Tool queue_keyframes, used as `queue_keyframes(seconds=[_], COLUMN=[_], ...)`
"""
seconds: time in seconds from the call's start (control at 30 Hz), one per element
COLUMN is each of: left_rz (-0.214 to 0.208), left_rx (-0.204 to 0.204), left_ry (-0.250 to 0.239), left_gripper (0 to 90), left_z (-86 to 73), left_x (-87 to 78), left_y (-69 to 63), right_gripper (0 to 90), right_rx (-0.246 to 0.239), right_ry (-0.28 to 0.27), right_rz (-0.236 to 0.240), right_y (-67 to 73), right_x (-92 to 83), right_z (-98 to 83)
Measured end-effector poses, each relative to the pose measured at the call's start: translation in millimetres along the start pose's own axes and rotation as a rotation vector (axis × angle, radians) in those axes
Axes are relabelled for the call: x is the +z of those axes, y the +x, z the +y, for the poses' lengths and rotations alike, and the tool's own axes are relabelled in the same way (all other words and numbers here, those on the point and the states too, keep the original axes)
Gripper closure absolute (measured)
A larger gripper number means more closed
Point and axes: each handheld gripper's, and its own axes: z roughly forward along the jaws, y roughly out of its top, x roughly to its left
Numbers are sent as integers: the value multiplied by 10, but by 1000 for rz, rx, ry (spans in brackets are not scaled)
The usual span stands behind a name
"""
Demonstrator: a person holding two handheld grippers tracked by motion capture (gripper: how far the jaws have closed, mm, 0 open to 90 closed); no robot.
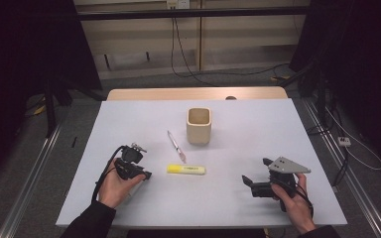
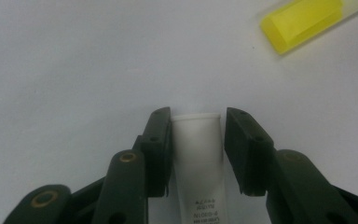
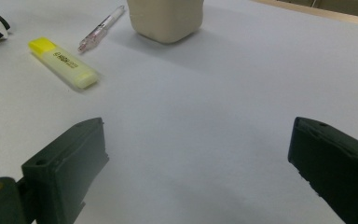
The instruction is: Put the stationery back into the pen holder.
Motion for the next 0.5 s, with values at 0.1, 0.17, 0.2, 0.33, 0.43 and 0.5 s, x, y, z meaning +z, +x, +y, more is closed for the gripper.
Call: queue_keyframes(seconds=[0.1, 0.17, 0.2, 0.33, 0.43, 0.5], left_rz=[3, 0, -3, 28, 32, 29], left_rx=[0, -4, -5, 22, 32, 33], left_ry=[9, 15, 18, 28, 25, 21], left_gripper=[621, 648, 649, 666, 671, 673], left_z=[17, 22, 23, 30, 29, 29], left_x=[12, 10, 10, 15, 14, 12], left_y=[0, 14, 20, -21, -29, -28], right_gripper=[39, 39, 39, 39, 39, 40], right_rx=[0, -3, -3, -4, -6, -9], right_ry=[0, 1, 1, 3, 7, 6], right_rz=[-2, -3, -3, -4, -4, -1], right_y=[0, 1, 1, 1, 4, 7], right_x=[-1, -2, -2, 1, 5, 5], right_z=[0, -1, -1, -1, -1, -1])
